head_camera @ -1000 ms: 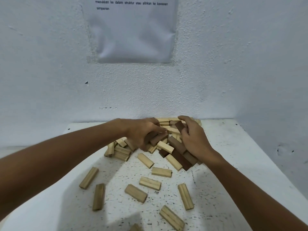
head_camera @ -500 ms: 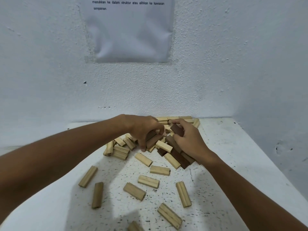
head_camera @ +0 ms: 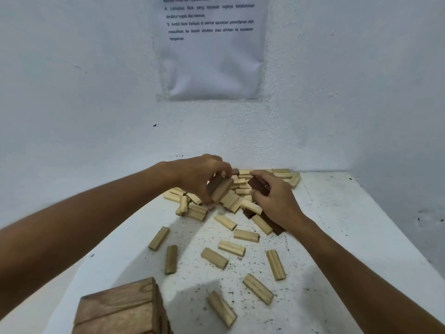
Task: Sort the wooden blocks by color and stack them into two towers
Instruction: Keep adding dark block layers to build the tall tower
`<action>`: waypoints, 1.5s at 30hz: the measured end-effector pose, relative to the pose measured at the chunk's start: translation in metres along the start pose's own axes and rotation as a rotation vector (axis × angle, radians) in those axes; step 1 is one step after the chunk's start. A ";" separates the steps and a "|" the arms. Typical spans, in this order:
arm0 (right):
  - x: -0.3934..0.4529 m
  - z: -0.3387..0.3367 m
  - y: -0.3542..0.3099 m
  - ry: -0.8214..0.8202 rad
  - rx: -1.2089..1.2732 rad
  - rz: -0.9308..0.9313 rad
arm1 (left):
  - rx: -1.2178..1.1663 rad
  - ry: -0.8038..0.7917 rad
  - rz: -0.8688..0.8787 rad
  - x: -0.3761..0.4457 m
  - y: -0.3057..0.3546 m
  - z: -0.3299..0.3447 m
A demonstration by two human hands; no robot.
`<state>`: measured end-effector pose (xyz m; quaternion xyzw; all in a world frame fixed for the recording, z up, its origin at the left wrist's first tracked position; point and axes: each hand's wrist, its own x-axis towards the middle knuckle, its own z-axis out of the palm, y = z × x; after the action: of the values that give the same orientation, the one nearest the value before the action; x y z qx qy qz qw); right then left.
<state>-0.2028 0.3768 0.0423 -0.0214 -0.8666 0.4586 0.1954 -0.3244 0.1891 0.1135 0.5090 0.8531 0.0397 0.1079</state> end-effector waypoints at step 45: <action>-0.260 -0.037 -0.063 -0.205 0.090 0.452 | -0.344 0.014 -0.311 -0.186 0.235 0.147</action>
<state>0.0592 0.3136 0.0289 -0.1592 -0.8340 0.5284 -0.0001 -0.0037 0.1323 0.0393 0.3453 0.9027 0.1709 0.1918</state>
